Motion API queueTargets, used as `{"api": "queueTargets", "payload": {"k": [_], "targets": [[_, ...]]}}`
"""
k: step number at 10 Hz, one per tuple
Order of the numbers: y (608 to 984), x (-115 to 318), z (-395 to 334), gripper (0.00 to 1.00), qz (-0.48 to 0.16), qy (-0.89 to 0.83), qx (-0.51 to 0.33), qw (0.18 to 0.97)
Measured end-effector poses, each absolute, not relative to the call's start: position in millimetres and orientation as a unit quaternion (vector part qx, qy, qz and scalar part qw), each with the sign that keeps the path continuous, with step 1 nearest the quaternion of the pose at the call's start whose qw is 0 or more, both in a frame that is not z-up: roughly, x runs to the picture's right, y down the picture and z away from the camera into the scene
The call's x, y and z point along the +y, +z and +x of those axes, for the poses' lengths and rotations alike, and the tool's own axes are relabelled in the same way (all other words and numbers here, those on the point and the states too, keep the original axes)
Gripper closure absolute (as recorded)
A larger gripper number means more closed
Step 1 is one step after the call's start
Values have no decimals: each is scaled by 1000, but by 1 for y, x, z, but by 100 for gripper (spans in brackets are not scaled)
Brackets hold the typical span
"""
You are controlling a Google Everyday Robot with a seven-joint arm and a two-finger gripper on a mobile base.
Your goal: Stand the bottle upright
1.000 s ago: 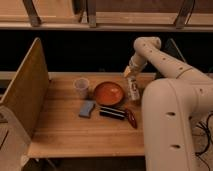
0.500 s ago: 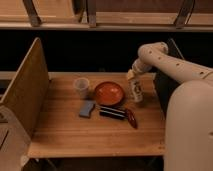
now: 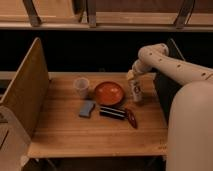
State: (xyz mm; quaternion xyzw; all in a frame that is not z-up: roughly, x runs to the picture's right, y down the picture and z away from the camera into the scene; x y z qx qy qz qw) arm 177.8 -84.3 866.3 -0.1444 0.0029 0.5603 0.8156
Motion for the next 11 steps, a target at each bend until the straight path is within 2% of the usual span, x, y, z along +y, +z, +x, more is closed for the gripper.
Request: {"api": "queueTargets", "payload": {"k": [11], "targets": [[875,-85,168,100,-104,551,-116,820]]}}
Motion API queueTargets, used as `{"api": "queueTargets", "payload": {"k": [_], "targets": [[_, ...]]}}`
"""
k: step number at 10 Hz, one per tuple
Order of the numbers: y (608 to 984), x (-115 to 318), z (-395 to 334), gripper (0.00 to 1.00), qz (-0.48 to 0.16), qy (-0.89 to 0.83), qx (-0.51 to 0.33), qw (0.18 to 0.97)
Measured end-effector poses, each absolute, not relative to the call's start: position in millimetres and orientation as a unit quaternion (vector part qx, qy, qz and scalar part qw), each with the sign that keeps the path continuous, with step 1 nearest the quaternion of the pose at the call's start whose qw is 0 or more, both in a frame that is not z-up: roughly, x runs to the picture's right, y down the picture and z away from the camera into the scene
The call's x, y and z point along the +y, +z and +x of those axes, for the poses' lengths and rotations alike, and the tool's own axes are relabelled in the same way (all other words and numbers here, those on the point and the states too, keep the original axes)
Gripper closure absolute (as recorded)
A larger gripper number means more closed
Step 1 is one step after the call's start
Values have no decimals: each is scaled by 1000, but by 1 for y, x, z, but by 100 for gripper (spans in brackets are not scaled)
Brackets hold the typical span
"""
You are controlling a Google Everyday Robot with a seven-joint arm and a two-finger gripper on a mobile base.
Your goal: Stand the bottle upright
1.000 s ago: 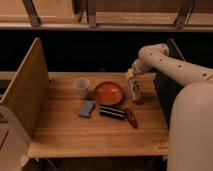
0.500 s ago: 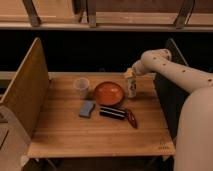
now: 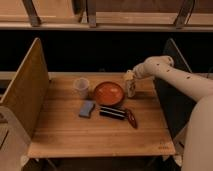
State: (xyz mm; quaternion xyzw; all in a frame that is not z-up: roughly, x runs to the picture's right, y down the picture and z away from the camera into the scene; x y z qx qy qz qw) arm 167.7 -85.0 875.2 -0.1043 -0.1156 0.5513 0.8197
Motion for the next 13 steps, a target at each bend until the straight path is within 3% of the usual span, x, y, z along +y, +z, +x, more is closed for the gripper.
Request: {"api": "queueTargets", "payload": {"k": [7,13], "targets": [[873,-83,175,99,-102,583,-153,792],[877,-68,164,45,-126,574,-153,795]]}}
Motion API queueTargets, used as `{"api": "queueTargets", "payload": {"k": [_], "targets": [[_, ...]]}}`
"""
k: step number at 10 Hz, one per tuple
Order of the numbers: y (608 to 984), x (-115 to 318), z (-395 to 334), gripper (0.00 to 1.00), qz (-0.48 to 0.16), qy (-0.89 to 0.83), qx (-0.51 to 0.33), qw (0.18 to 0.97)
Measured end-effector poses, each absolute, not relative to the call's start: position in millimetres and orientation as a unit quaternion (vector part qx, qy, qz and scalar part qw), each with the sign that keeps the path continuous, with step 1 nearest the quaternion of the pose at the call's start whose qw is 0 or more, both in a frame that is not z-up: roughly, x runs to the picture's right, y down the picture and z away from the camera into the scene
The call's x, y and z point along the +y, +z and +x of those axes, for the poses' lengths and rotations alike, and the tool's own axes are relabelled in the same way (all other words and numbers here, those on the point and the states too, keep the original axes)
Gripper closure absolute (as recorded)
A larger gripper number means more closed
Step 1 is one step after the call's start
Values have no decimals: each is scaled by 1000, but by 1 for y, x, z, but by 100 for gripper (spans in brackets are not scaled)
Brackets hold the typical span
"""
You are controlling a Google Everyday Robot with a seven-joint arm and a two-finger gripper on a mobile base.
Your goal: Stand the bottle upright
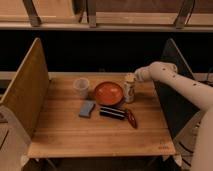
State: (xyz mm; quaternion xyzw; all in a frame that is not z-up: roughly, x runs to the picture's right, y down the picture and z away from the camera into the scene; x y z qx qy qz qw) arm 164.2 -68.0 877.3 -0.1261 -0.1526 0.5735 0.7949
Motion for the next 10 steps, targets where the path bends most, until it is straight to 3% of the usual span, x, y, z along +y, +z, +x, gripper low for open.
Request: {"api": "queueTargets", "payload": {"k": [2,10], "targets": [[877,-67,163,40,-130,570,-151,797],[862,-68,171,40,-128,572,-152,796]]}}
